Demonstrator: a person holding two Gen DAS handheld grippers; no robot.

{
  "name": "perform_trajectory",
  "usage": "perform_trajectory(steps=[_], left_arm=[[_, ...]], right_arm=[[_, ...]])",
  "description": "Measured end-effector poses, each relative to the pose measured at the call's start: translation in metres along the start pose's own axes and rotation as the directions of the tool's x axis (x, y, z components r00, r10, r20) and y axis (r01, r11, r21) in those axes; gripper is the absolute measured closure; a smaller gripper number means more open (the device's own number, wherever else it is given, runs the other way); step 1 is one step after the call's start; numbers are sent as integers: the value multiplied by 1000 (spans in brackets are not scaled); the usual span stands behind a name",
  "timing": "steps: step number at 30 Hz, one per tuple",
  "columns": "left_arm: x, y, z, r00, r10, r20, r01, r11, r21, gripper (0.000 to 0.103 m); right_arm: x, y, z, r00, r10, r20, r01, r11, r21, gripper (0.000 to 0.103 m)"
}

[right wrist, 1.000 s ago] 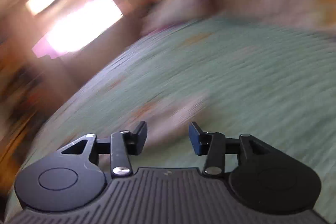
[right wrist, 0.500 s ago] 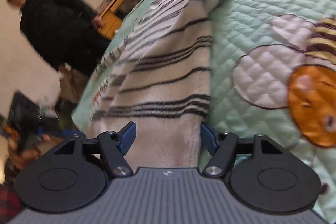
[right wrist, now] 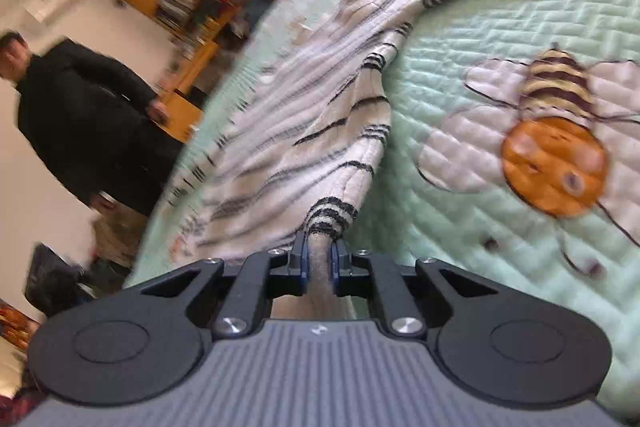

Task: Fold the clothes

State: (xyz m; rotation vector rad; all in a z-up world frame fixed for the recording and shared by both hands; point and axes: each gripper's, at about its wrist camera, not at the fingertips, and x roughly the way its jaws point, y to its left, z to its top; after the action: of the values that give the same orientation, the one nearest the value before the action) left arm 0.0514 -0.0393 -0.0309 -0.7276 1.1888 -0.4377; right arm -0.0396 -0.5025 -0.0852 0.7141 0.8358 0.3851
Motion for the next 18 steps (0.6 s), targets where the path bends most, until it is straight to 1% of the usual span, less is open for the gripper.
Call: perform_trajectory(steps=[2,3,6,8,9,10,11,12,13,14,15,16,17,18], left_arm=[[1,3,1,1000,-3,2,3,1000,-3,1],[0,4,1,1000,-4,5,4,1000,-3,1],[-7,7,0,1000,-6,20,6,1000,-1,1],[-15,13,1,999,2,43,-2,1000,-8,1],[-20,16,1,999,6,54,-5,1000,-15,1],[-24,21,2,998,10,65,-8,1000,-24,1],[-29,27,4,997,13,77,-10,999,-36,1],[-34,33,5,996,16,92,-11,999,-50,1],[-38,38,7,994,20,106,-14,998,-62,1],[-40,42,8,993,28,119,-20,997,-73,1],[-42,46,10,991,40,131,-30,996,-79,1],[-44,50,11,988,54,144,-42,995,-85,1],[-45,54,13,985,71,155,-57,994,-91,1],[-46,59,14,983,82,164,-67,993,-97,1]], right_arm=[[8,-12,-12,996,-67,-61,68,997,20,91],[13,-19,-17,995,-77,-63,80,996,38,93],[12,-32,-19,1000,-25,-18,27,992,119,91],[10,-29,-17,999,-36,-26,39,992,120,88],[7,-26,-16,998,-57,-27,60,992,112,87],[2,-19,-13,995,-99,-19,100,991,85,84],[-4,-10,-10,988,-155,1,155,987,38,77],[-10,-1,-8,979,-204,24,204,979,-9,72],[-12,9,-6,970,-237,51,240,969,-54,63],[-15,19,-4,960,-269,80,276,956,-98,59],[-16,27,-3,957,-273,100,284,950,-129,58],[-15,29,-2,976,-200,90,211,970,-124,55],[-15,32,-1,989,-127,82,136,983,-119,53],[-12,32,0,996,-53,68,60,993,-102,52]])
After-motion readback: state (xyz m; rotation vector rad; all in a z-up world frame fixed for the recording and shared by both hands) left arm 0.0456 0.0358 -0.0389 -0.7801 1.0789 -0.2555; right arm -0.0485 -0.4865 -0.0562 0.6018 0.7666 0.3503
